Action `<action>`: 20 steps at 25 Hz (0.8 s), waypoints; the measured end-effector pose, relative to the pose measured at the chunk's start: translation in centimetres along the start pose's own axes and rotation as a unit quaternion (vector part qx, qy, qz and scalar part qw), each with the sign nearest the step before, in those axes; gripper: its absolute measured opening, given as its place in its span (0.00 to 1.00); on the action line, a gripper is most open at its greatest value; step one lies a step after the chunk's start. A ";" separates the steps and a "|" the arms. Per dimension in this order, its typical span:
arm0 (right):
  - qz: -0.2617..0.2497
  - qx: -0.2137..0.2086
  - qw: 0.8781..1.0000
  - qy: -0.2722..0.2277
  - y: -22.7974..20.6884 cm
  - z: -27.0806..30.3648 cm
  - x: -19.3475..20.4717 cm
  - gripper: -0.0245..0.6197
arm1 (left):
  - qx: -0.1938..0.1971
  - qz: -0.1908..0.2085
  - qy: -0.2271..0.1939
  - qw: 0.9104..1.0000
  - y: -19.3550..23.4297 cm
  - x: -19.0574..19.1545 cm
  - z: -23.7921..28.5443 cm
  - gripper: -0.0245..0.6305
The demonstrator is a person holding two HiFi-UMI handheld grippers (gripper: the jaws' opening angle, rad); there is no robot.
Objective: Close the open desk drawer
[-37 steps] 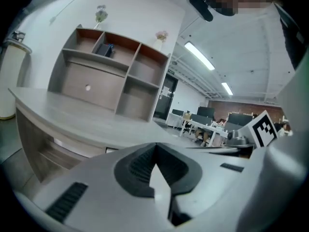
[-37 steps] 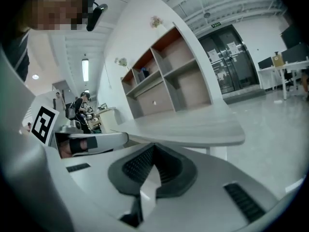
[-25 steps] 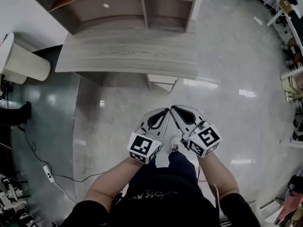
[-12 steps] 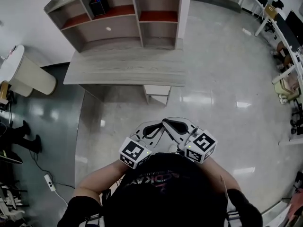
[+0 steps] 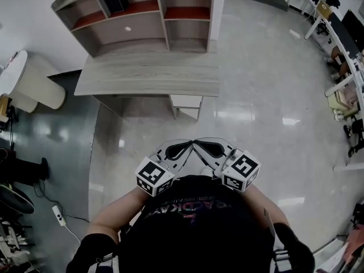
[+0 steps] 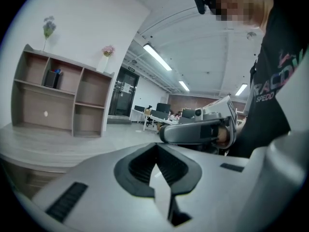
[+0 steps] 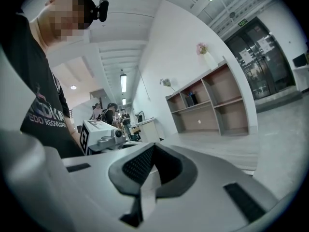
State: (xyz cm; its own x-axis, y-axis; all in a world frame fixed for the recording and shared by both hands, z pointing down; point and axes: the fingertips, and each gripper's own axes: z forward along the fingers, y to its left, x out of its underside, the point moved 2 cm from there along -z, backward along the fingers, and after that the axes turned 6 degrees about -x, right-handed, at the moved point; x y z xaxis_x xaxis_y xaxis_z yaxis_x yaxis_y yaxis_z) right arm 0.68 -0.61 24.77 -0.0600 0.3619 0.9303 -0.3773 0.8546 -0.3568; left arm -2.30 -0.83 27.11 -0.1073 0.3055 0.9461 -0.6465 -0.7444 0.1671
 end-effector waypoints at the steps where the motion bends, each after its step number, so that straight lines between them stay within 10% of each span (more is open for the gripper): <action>1: 0.006 0.001 1.000 0.001 -0.1 0.0 0.2 0.06 | -0.003 -0.005 0.001 1.000 0.1 0.2 0.0 0.05; 20: 0.045 0.018 0.999 0.010 -1.8 0.6 1.4 0.06 | -0.055 -0.042 -0.014 0.997 3.2 0.7 -0.7 0.05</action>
State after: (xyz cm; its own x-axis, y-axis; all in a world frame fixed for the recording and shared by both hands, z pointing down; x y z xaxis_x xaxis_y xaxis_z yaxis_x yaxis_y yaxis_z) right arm 0.69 -1.82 26.78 -0.0775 0.4440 0.8927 -0.4046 0.8043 -0.4352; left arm -4.96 -2.62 28.14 -0.0279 0.3460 0.9378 -0.7319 -0.6461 0.2166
